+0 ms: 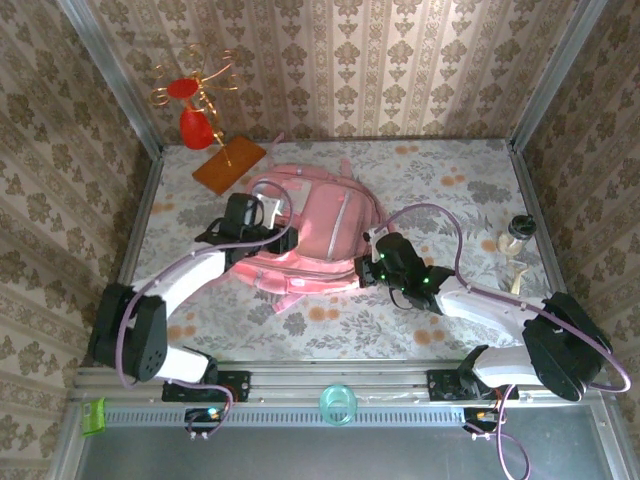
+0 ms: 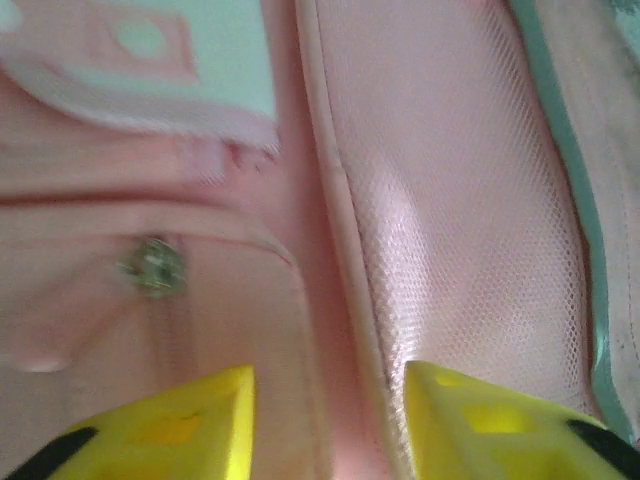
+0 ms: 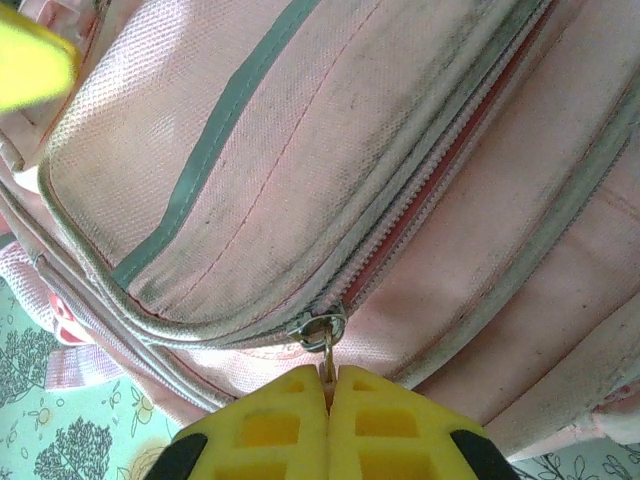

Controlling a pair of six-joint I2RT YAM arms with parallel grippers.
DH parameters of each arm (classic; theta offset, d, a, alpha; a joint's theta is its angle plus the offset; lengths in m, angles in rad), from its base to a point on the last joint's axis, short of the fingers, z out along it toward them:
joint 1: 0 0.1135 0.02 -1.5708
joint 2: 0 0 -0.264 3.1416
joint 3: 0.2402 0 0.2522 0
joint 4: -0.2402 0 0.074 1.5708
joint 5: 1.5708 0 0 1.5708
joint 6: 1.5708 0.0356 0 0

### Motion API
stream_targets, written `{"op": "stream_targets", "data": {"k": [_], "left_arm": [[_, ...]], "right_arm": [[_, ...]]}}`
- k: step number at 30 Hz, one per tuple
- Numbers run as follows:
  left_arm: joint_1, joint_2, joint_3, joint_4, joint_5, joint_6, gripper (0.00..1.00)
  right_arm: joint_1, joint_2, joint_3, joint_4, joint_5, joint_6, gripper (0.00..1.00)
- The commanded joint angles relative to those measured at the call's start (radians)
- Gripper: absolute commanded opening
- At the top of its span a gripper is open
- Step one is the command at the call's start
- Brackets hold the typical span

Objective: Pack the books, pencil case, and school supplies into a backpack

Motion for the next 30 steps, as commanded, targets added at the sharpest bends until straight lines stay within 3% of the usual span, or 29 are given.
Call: {"op": "stream_targets", "data": {"k": [1, 6, 13, 19, 24, 27, 30], "left_arm": [[-0.059, -0.133, -0.034, 0.054, -0.132, 0.087, 0.53], [-0.227, -0.215, -0.16, 0.189, -0.134, 0.458, 0.58], [-0.379, -0.135, -0.184, 0.274, -0.086, 0.824, 0.62], [-0.423, -0.033, -0.095, 0.229, -0.126, 0.926, 0.6], [-0.435, 0.046, -0.038, 0.218, -0.17, 0.953, 0.53], [-0.436, 0.08, -0.02, 0.226, -0.212, 0.956, 0.44], [-0.434, 0.087, -0.025, 0.237, -0.222, 0.961, 0.28]], "right_arm": [[0.005, -0.042, 0.003, 0.03, -0.073, 0.005, 0.0], [0.005, -0.063, 0.017, 0.026, -0.101, 0.003, 0.0], [0.005, -0.073, 0.019, 0.038, -0.133, 0.02, 0.0], [0.004, -0.079, 0.013, 0.066, -0.154, 0.043, 0.0], [0.004, -0.081, 0.006, 0.082, -0.163, 0.052, 0.0], [0.005, -0.089, -0.001, 0.081, -0.161, 0.051, 0.0], [0.003, -0.097, -0.01, 0.069, -0.144, 0.044, 0.0]]}}
